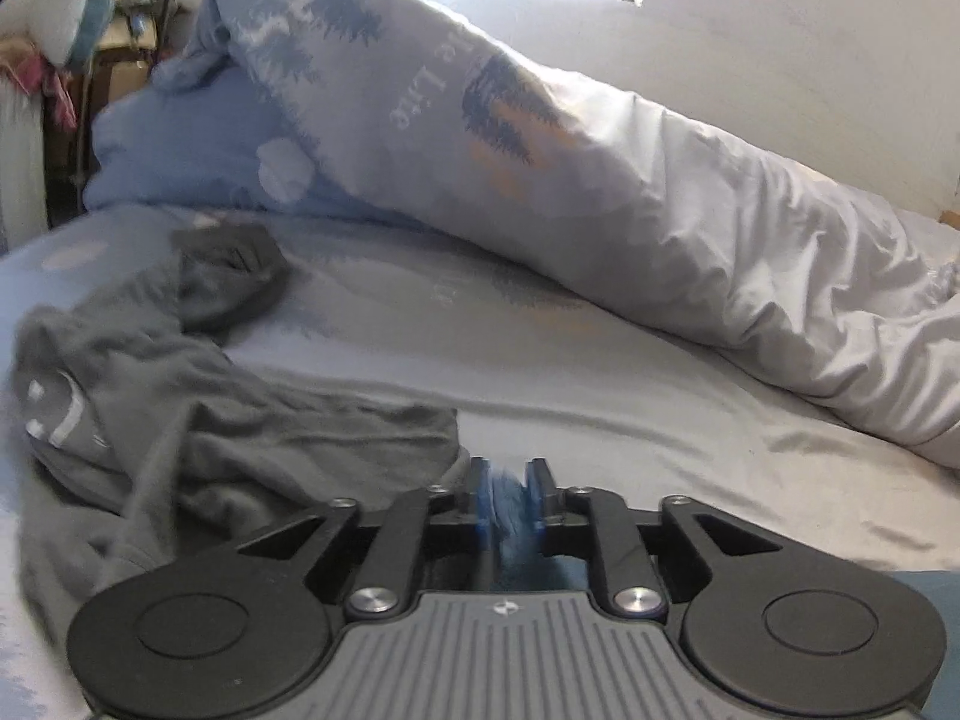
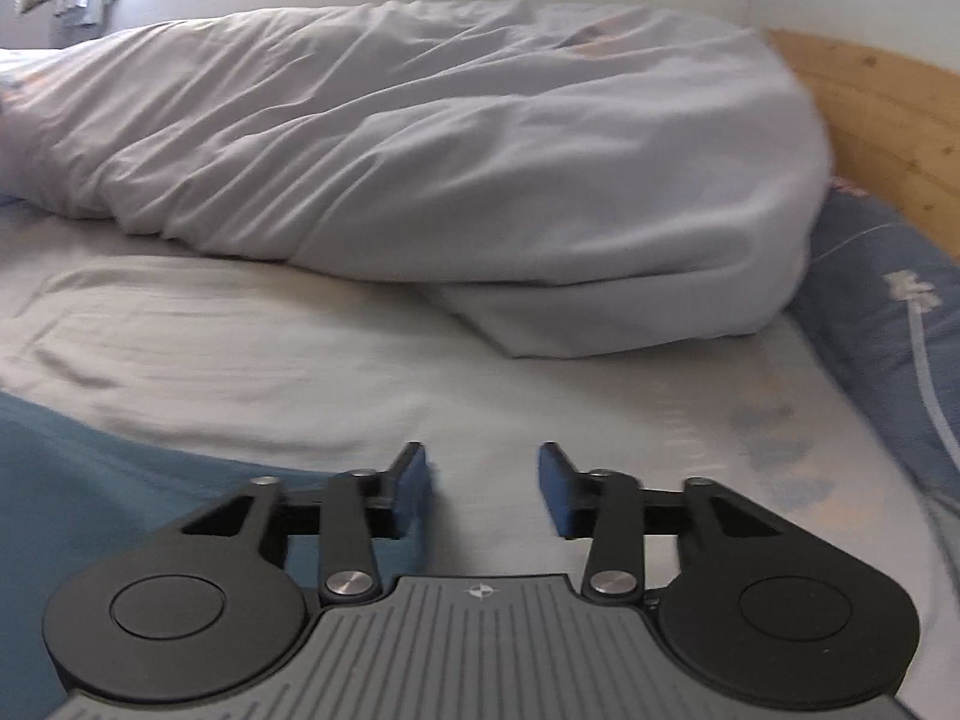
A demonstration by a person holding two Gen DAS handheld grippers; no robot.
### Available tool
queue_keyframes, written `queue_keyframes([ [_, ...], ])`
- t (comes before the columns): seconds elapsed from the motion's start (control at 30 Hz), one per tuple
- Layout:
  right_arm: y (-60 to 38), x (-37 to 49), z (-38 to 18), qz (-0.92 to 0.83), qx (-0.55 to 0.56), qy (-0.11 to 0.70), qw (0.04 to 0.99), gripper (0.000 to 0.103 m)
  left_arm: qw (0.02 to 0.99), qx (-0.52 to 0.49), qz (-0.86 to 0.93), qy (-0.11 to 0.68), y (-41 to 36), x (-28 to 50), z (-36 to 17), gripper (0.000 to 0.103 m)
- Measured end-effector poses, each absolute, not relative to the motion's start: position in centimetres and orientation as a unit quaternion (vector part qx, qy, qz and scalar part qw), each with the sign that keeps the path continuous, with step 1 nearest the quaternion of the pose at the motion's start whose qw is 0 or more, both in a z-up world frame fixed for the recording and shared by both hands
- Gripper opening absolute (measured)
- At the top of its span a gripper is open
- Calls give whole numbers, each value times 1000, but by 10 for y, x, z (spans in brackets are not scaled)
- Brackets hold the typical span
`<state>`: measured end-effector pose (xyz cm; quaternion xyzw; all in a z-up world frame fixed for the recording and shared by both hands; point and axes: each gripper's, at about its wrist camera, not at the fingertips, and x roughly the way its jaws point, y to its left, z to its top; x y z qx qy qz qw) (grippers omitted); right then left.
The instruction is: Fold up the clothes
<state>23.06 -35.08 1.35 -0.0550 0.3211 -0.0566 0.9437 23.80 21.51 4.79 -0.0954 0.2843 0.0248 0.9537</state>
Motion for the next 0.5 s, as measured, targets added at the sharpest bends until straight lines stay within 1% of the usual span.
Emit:
queue_keyframes([
  [0.03, -352, 225, 19, -63, -48, 314, 946, 50, 956, -90, 27, 279, 216, 234, 53, 28],
  [0.07, -353, 219, 24, -70, -42, 308, 948, 54, 958, -84, 35, 273, 217, 229, 59, 47],
  [0.1, -354, 213, 29, -77, -35, 301, 950, 55, 960, -79, 43, 267, 218, 224, 65, 62],
  [0.17, -357, 201, 39, -91, -22, 287, 953, 57, 964, -76, 52, 251, 226, 211, 82, 64],
  [0.2, -357, 194, 45, -95, -15, 280, 955, 61, 964, -81, 58, 245, 230, 205, 89, 65],
  [0.27, -354, 172, 58, -84, 2, 264, 961, 66, 965, -95, 64, 236, 239, 188, 106, 67],
  [0.4, -344, 119, 87, -46, 35, 244, 968, 67, 969, -95, 51, 221, 251, 140, 137, 72],
  [0.5, -332, 72, 113, -12, 47, 234, 971, 68, 968, -110, 43, 221, 253, 98, 159, 72],
])
